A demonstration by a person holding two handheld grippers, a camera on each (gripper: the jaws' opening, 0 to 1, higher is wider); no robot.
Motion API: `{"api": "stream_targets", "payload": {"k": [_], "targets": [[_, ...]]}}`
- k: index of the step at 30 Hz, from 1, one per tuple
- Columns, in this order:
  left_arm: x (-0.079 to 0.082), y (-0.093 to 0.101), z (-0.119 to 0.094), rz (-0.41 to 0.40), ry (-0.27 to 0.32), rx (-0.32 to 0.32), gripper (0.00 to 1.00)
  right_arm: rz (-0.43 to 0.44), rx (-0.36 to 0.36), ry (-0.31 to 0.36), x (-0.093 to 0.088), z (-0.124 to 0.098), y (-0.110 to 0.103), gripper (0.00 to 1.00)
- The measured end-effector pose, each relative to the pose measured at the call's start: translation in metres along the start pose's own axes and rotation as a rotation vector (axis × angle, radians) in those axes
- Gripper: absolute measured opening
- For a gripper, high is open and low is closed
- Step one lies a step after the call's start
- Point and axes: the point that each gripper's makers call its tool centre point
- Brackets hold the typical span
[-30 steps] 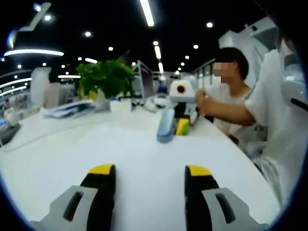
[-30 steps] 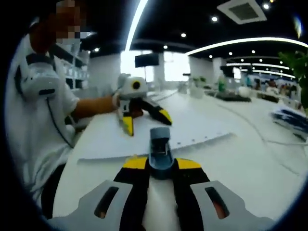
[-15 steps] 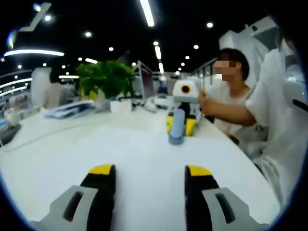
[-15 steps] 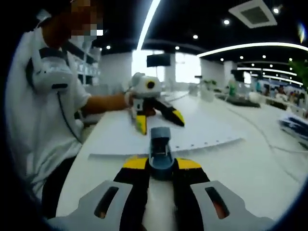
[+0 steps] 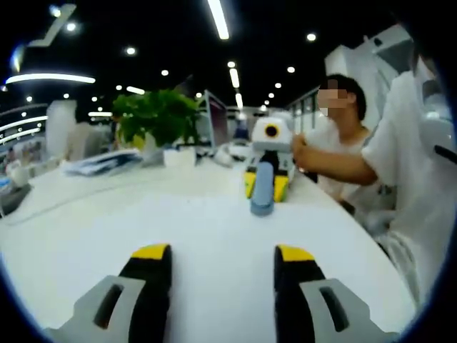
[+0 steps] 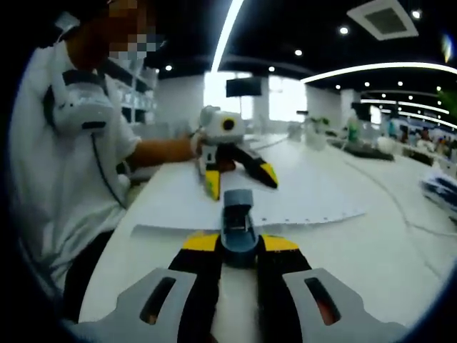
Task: Pick up the paper insert the paper into the punch align the paper edges press the punch to punch holes
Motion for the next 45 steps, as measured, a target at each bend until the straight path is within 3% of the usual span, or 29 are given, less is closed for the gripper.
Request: {"api": "stream_targets", "payload": {"k": [16,23,25,29,32,35,39,41,42,43,45], "targets": [[0.000,0.001,0.000,-0.001,-0.001,0.002,0.59,0.025,-0.002,-0.013,-0.002,0.003,0.001,0.26],[0.000,0.001,0.001,0.000,0.002,0.002,0.59,0.055,-0.084,0.003,0.004,-0.005,0.003,0.33],[0.000,0.001,0.001,0.000,0.002,0.002,0.59,0.059,-0.119,0.040,0.010,-0.010,-0.001,0.35],[0.000,0.001,0.000,0.022,-0.016,0.011,0.59,0.086,-0.233,0.093,0.016,-0.023,-0.005,0.37],[0.007,0.003,-0.001,0.044,-0.003,0.005,0.60,0.080,-0.383,0.156,0.023,-0.032,-0.003,0.38],[0.023,0.000,-0.004,0.004,0.081,0.005,0.60,0.041,-0.541,0.186,0.029,-0.041,-0.001,0.38],[0.043,0.008,-0.009,-0.015,0.182,-0.017,0.53,0.140,-0.802,0.185,0.026,-0.059,0.022,0.34],[0.049,0.009,-0.006,-0.006,0.200,-0.034,0.50,0.178,-0.928,0.151,0.016,-0.068,0.033,0.37],[0.053,0.011,-0.002,0.003,0.208,-0.052,0.50,0.179,-0.994,0.075,0.004,-0.071,0.039,0.37],[0.056,0.015,0.005,0.000,0.208,-0.083,0.51,0.186,-1.034,0.018,-0.005,-0.071,0.041,0.37],[0.061,0.025,0.024,0.022,0.196,-0.153,0.51,0.181,-1.062,-0.028,-0.011,-0.065,0.042,0.39]]}}
Point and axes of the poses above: the point that each gripper's makers call its tool centre point, and the gripper's own axes: z roughly forward along the fingers, y roughly to its right, x roughly out of its top, and after that the axes turned 8 degrees about -x, right-handed
